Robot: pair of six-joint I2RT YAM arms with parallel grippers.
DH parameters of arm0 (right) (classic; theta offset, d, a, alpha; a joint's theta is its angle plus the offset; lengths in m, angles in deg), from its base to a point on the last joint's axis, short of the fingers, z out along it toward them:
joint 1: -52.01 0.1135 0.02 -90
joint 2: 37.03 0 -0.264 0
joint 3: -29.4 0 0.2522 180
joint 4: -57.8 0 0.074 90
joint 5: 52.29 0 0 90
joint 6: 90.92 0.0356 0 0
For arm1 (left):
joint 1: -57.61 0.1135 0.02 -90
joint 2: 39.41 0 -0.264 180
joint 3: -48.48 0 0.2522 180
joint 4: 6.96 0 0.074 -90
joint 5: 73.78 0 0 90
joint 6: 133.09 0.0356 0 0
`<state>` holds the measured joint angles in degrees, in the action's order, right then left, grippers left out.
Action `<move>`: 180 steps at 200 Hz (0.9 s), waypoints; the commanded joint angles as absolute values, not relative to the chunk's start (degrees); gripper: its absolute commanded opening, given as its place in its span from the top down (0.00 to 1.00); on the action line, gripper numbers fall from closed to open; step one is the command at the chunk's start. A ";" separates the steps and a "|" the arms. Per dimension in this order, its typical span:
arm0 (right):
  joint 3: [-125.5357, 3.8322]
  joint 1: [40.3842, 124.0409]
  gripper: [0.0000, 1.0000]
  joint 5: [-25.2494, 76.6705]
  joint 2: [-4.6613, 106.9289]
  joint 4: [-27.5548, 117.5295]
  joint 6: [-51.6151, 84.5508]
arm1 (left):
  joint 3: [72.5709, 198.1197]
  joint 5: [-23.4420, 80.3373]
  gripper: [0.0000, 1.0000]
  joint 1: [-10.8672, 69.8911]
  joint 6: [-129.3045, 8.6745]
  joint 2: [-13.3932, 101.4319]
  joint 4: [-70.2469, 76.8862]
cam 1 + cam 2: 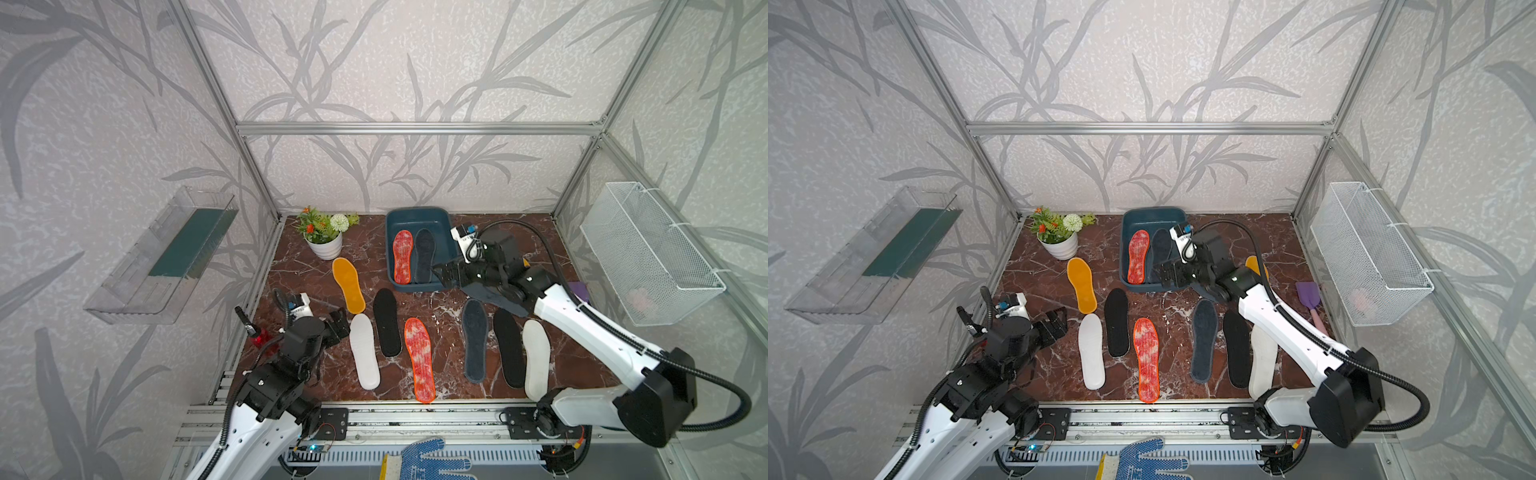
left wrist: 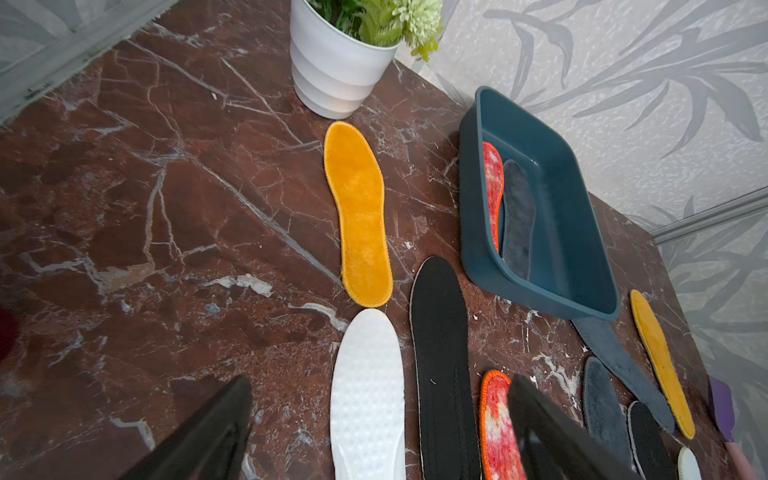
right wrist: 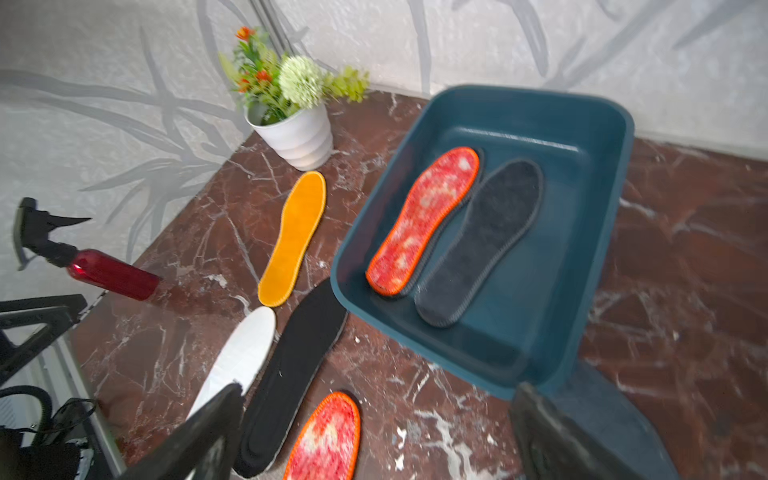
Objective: Put the insoles into the storage box
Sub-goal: Place the insole in the storage box, then pick up the insole from the center of the board.
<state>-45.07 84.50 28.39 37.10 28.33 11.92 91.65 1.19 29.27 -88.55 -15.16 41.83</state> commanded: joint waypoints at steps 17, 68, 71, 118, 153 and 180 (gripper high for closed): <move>-38.59 84.18 0.01 36.02 31.61 28.40 15.18 | 90.52 7.36 0.16 29.16 -91.91 -11.25 38.05; -37.63 83.84 0.01 38.54 31.08 27.25 16.92 | 90.44 0.83 0.27 14.76 -100.98 -0.06 36.45; -37.62 83.88 0.01 38.51 31.08 27.22 16.93 | 90.45 0.00 0.27 13.51 -101.78 0.63 36.33; -36.46 83.82 0.01 38.49 30.59 25.32 16.70 | 93.68 -7.15 0.33 -1.49 -111.46 13.30 35.08; -33.67 83.56 0.01 38.85 28.43 25.43 17.74 | 99.15 -6.14 0.38 -6.88 -113.46 24.49 33.06; -31.71 83.15 0.01 38.60 26.19 25.40 18.02 | 102.22 -2.80 0.40 -8.74 -115.05 32.65 31.40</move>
